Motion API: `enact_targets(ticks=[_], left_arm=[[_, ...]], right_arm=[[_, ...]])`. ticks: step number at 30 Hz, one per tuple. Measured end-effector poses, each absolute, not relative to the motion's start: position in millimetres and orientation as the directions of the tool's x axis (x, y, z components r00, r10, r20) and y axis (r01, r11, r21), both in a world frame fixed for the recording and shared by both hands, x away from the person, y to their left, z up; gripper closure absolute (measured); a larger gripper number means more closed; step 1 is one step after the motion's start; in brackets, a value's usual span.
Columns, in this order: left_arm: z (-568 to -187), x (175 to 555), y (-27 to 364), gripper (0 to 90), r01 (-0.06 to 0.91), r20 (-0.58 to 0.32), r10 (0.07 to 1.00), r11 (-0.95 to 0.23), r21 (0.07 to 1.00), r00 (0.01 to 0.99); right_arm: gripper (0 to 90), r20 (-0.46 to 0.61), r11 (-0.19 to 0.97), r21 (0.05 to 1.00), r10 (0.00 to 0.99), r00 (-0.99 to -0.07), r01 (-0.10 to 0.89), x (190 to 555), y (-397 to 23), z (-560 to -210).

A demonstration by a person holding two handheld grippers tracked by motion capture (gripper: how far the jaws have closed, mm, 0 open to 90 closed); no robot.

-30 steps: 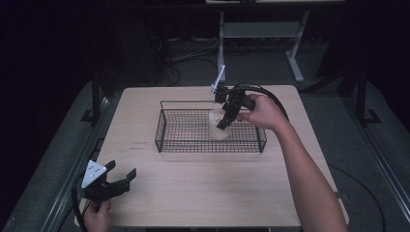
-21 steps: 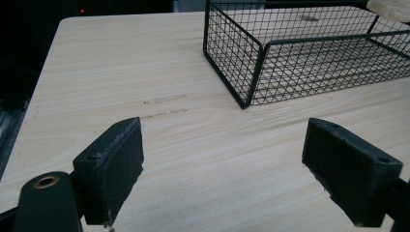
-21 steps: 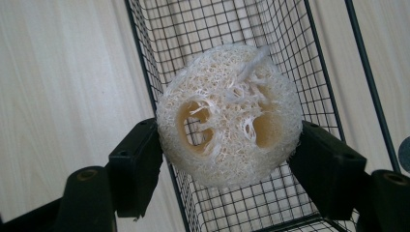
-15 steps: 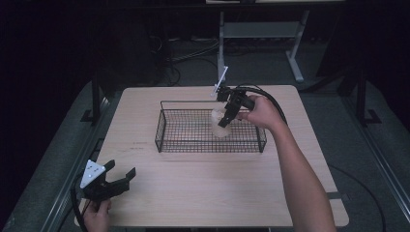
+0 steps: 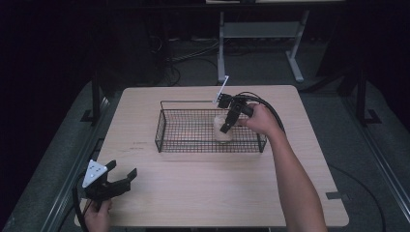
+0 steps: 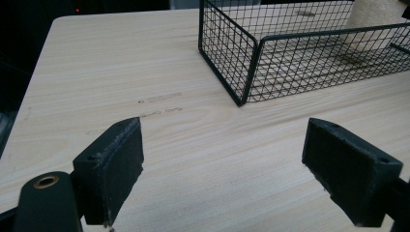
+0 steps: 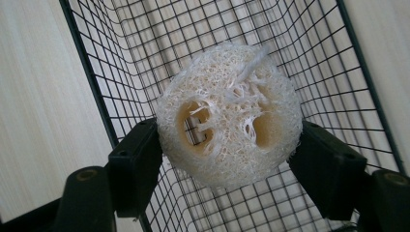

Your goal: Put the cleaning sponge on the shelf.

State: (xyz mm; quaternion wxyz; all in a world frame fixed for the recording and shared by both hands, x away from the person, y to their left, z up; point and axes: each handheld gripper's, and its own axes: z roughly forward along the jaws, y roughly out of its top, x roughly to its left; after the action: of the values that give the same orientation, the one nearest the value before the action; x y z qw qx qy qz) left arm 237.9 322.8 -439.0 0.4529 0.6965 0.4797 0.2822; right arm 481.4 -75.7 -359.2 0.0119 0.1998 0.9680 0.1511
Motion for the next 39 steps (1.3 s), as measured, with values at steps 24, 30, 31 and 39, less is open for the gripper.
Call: enact_targets(ticks=[24, 30, 31, 39], left_arm=[[-439.4, 237.7, 323.3, 13.9, 0.414, -0.042, 0.924, -0.130, 0.901, 0.380], [-439.2, 237.9, 322.7, 13.9, 0.413, -0.041, 0.924, -0.129, 0.901, 0.380], [-439.3, 238.1, 322.3, 13.9, 0.414, -0.043, 0.924, -0.128, 0.901, 0.380], [-439.9, 238.4, 321.4, 13.9, 0.418, -0.045, 0.924, -0.128, 0.899, 0.380]], right_arm=[[27.8, 0.046, 0.876, 0.275, 0.398, -0.916, 0.395, 476.7, -82.6, -381.1], [27.6, 0.056, 0.864, 0.292, 0.412, -0.910, 0.409, 477.2, -87.5, -382.8], [27.4, 0.055, 0.865, 0.292, 0.410, -0.910, 0.408, 477.0, -87.9, -383.2], [20.6, 0.065, 0.861, 0.305, 0.407, -0.911, 0.407, 475.3, -89.9, -378.9]])
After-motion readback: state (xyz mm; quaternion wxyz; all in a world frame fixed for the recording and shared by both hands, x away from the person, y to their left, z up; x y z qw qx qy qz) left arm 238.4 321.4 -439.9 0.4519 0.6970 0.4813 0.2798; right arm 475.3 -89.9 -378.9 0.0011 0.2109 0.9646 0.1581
